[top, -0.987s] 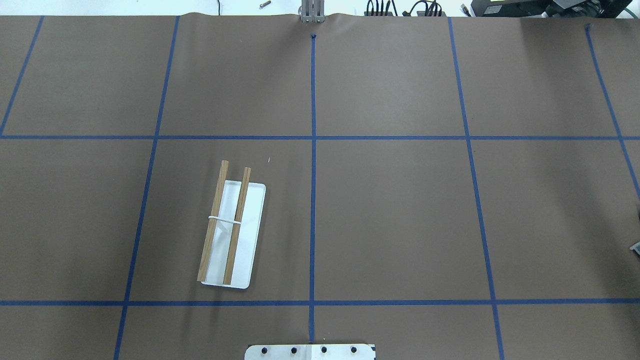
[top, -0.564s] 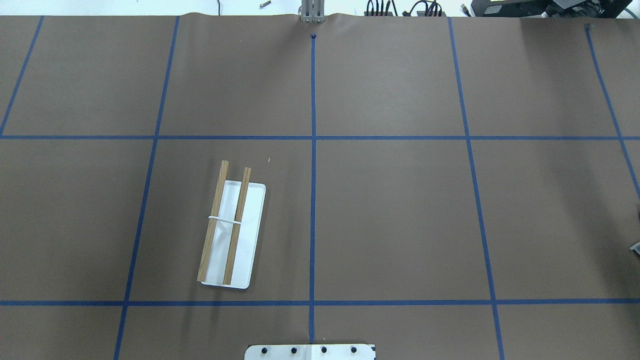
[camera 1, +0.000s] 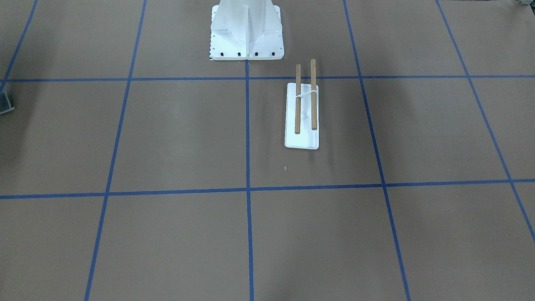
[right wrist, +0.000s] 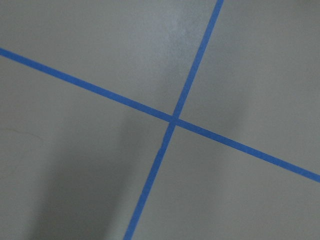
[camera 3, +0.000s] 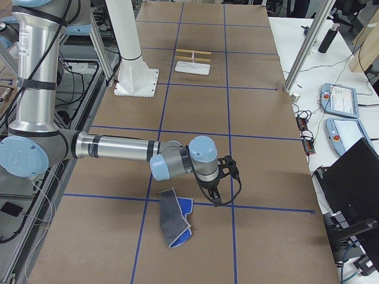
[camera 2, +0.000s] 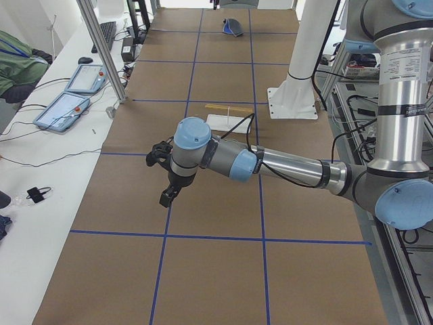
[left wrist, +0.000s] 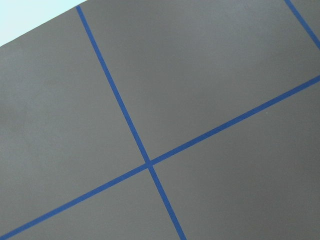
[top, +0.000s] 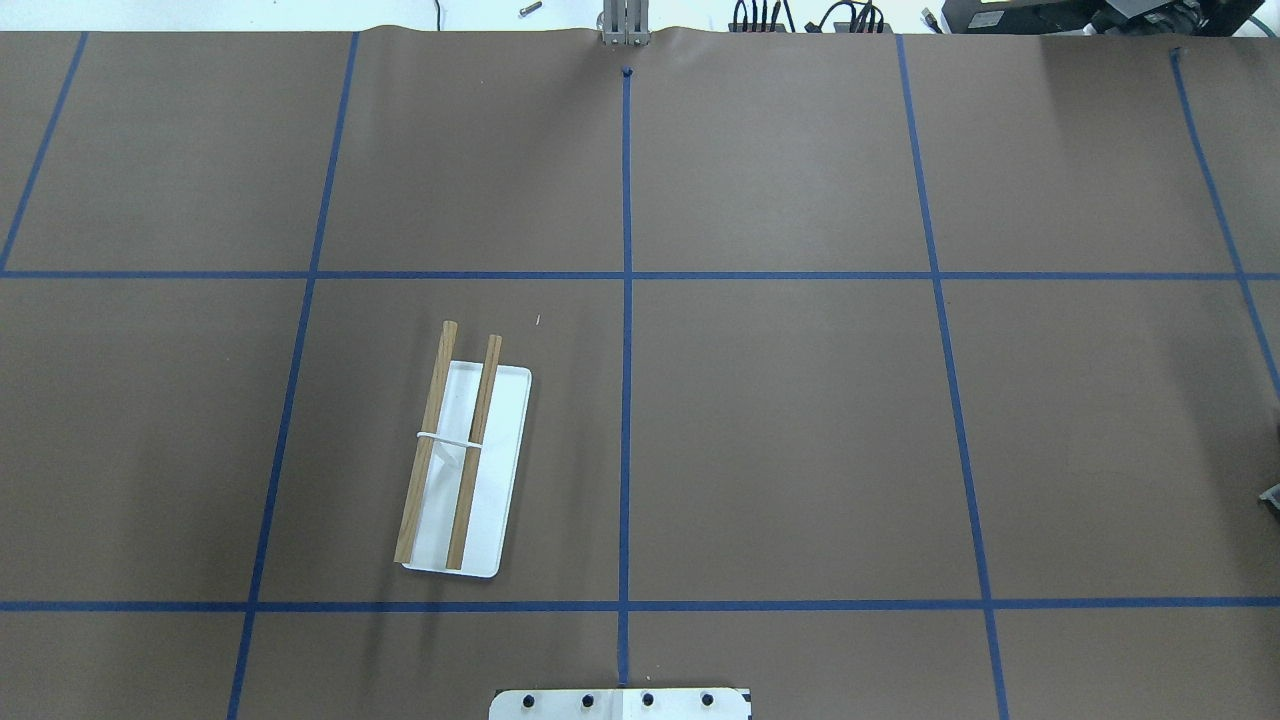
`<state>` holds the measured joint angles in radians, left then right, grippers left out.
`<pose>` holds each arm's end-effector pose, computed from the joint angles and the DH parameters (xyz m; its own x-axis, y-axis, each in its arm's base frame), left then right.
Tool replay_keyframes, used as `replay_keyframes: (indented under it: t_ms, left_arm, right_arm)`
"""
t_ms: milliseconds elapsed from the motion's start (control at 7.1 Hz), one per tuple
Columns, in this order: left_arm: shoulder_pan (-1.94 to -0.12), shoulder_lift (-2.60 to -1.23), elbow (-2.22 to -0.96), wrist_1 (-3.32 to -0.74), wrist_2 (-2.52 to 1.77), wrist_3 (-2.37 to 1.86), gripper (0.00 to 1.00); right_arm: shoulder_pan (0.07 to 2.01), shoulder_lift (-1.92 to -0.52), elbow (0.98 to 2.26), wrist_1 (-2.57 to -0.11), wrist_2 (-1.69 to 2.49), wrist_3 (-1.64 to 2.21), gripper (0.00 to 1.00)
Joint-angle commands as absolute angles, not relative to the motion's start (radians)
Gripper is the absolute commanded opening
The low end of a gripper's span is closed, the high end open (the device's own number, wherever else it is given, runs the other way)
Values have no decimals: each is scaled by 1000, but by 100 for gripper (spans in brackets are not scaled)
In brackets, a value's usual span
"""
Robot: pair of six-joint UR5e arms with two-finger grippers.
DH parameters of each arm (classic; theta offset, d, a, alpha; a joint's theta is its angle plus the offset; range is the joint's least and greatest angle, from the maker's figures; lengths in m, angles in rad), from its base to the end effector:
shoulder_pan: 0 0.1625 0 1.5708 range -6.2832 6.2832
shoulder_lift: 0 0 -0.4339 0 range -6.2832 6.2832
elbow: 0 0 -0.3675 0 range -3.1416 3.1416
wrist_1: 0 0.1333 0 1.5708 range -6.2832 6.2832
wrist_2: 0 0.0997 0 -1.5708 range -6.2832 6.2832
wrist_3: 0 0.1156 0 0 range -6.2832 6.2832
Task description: Hang towel on rack
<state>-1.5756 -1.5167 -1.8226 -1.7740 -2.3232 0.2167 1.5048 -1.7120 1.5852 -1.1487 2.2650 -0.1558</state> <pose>-0.0565 -0.4613 0.5624 0.7152 0.4550 -0.5306 -0.1529 0.8426 0.5164 0.0312 -0.4277 0.6945 0.7357 -0.3817 0.5595 0.1794 0.9064 0.3825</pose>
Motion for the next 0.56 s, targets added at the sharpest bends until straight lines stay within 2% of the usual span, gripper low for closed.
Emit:
replay_keyframes:
  t_ms: [0,141,282,423]
  left_arm:
    - [-1575,-1517,-1822,-1784,-2324,216,99]
    - [-1575,-1517,-1825,-1784,-2324,216,98]
    - [-1575,-1517,-1824,-1784,-2324,216,99]
    - [-1575,-1519,-1827,-1784,-2324,215,98]
  right_arm:
    - [1497,-1774,1497,-1054,2328,-222,100]
    - [1499,-1831,1496,-1022,2405,-181,97]
    - [1497,-1860,1496,-993,2408,-53,91]
    - [1497,-1865,1459,-935,2402,-16,90]
